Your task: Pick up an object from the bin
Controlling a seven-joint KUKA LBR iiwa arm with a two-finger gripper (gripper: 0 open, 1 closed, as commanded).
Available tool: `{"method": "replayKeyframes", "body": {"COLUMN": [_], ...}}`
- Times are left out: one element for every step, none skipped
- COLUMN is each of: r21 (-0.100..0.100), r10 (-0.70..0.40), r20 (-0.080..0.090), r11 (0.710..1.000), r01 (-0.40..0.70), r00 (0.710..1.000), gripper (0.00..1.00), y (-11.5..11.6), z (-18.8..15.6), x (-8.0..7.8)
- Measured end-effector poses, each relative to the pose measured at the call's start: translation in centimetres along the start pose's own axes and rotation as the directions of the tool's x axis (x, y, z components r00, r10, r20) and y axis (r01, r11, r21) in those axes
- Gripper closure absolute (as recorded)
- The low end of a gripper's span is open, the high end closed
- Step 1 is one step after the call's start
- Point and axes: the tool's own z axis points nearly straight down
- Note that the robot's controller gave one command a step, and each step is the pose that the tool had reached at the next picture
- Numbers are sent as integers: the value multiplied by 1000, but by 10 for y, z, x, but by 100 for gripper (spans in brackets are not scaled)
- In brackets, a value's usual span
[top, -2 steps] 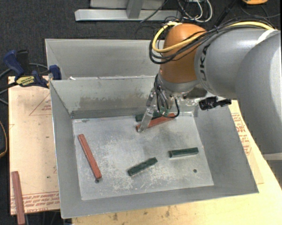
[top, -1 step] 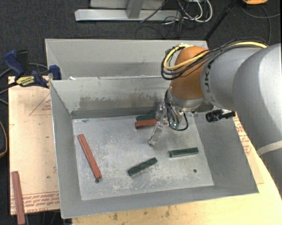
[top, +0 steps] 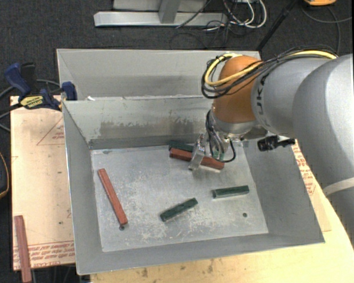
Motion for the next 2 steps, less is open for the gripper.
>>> {"method": "replayKeyframes", "body": {"r21": [1, 3], "r10": [16, 16], "r20": [0, -8], "r11": [1000, 1000], "r01": [-16, -16], "r00": [1000, 1000], "gripper": [100, 0], "y": [11, 11], "z": [0, 3], "x": [10, 13]}}
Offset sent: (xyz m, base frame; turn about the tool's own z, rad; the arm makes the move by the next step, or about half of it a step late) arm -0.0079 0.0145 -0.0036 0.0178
